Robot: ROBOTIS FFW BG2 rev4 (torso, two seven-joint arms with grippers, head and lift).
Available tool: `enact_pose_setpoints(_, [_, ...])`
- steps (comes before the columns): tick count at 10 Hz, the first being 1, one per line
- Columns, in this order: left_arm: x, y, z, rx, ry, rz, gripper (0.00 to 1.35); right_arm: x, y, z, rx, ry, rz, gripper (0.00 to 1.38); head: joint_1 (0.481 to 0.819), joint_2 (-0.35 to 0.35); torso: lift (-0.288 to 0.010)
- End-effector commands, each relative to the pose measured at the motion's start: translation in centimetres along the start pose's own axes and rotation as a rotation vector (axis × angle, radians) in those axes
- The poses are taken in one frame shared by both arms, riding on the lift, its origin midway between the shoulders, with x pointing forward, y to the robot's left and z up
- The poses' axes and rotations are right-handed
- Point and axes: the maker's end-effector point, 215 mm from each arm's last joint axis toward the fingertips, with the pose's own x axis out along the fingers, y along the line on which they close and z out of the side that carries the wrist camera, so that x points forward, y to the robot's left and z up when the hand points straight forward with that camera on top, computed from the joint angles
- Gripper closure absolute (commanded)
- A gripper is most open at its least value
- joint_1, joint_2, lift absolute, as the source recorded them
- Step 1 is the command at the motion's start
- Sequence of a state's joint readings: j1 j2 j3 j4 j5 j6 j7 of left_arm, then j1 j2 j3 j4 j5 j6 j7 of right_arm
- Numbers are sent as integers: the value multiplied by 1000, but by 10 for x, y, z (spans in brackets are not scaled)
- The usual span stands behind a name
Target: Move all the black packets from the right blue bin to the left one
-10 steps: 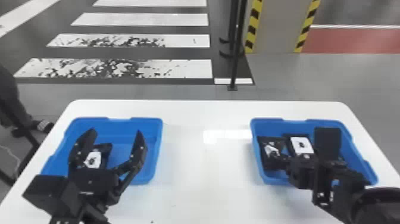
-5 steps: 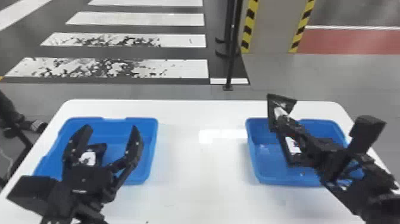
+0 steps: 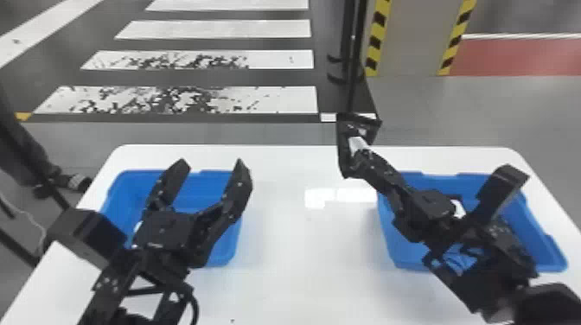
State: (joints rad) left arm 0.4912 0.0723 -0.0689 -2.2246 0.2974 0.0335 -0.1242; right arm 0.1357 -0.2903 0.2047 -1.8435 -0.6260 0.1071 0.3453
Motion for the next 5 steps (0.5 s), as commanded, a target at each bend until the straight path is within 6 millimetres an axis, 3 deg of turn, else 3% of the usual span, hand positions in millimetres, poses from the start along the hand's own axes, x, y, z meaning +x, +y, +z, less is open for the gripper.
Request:
enact_pose_setpoints(1, [9,-13,4,-54,15,-49,136,13,39,-17,44,24,81,1127,695,77,-140])
enact_pose_setpoints(5, [16,-35,-19,-74,119,-140,137,27,109,-45,140,73,221,1125,695,143,-140])
